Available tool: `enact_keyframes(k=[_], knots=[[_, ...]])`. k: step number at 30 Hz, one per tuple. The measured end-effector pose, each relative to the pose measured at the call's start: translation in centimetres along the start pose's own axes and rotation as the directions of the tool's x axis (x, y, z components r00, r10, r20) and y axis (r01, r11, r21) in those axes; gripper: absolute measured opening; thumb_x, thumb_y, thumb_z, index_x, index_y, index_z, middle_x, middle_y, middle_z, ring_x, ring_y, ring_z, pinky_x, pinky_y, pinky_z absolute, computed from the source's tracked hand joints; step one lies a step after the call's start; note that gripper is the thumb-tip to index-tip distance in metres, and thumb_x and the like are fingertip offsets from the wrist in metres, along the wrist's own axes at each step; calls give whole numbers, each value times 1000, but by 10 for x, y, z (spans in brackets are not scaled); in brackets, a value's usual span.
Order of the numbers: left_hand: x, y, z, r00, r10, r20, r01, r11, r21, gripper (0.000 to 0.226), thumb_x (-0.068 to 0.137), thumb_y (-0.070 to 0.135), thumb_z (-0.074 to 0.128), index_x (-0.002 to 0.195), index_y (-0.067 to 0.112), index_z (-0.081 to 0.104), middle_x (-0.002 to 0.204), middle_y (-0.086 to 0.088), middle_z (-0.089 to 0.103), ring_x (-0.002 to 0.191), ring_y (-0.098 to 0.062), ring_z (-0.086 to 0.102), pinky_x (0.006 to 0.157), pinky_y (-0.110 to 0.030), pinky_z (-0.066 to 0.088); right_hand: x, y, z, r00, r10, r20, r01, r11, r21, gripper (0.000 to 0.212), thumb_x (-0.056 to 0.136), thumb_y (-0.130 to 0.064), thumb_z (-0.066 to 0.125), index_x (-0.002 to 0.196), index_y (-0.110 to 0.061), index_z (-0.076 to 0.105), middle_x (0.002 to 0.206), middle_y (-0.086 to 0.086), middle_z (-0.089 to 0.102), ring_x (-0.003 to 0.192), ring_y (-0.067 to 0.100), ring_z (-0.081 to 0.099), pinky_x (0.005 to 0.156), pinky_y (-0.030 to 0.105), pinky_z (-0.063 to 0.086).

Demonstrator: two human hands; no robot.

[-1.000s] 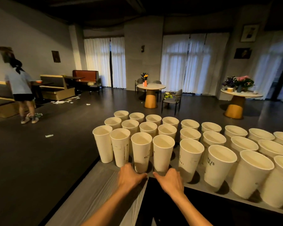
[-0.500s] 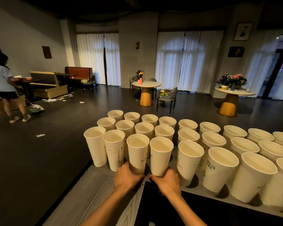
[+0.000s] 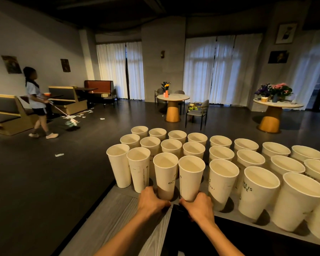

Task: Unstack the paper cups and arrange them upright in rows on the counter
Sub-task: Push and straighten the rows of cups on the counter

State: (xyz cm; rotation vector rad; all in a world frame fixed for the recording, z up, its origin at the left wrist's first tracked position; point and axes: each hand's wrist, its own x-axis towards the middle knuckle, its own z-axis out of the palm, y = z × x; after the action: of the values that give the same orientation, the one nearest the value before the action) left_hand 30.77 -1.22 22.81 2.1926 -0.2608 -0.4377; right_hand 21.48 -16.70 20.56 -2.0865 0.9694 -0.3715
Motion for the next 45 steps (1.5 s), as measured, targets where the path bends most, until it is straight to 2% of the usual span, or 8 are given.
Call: enact_keyframes(k=[4,7,14,20,26,30,40,45], knots=[[-4,-17,-24,999,-39,28,39,999,-4,45,69,18,94,97,5,61,81,-12,76,63,-15,75,56,-24,59,2,5,0,1000,3,-1,-3,1000,14,59,60,-50,88,101,-14,69,87,5,75,74,22,74,62,41,64],[-9,-40,-47,997,-45,-56,44,999,-12,30,73,19,91,87,-1,73,66,-9,74,52,-9,69,55,-26,60,-1,4,0,1000,17,16,-17,999,39,54,64,-47,88,98,-12,67,75,6,74,60,18,72,57,39,63],[1,-49,-57,962,42,-269,-43,999,1,80,67,38,92,135,14,57,130,-5,64,100,-20,72,78,-35,64,-9,0,-6,998,34,43,-38,996,84,40,71,-36,88,91,-9,65,63,6,71,44,14,68,50,33,61],[13,-44,-49,944,87,-317,-83,996,28,85,64,47,91,136,16,57,136,-7,65,122,-27,64,94,-46,59,-8,2,-5,997,73,30,-75,993,91,37,70,-34,89,85,-11,66,60,5,71,45,13,68,52,34,62],[26,-47,-46,940,121,-320,-116,993,34,87,62,53,86,134,19,54,129,-7,66,107,-27,69,81,-46,64,-6,4,-3,995,103,12,-104,990,96,37,67,-37,90,83,-11,69,62,2,72,46,9,68,54,33,62],[23,-43,-44,936,125,-329,-111,992,60,65,72,47,86,124,15,63,123,-7,70,111,-24,68,88,-43,61,-10,4,-5,994,106,3,-106,988,115,34,68,-34,90,80,-10,70,60,1,72,46,9,68,50,29,60],[21,-47,-45,952,110,-286,-92,993,76,66,68,41,90,123,14,64,117,-6,71,97,-18,72,81,-40,64,-17,2,-4,991,135,-12,-132,983,124,34,66,-36,91,80,-14,70,64,-1,72,55,9,70,62,32,63],[20,-56,-57,973,30,-228,-17,998,60,42,62,26,92,89,15,62,85,-3,74,73,-13,75,68,-38,66,-23,1,-9,984,174,-26,-165,965,205,32,66,-35,90,69,-9,72,52,0,70,50,11,70,61,33,61]])
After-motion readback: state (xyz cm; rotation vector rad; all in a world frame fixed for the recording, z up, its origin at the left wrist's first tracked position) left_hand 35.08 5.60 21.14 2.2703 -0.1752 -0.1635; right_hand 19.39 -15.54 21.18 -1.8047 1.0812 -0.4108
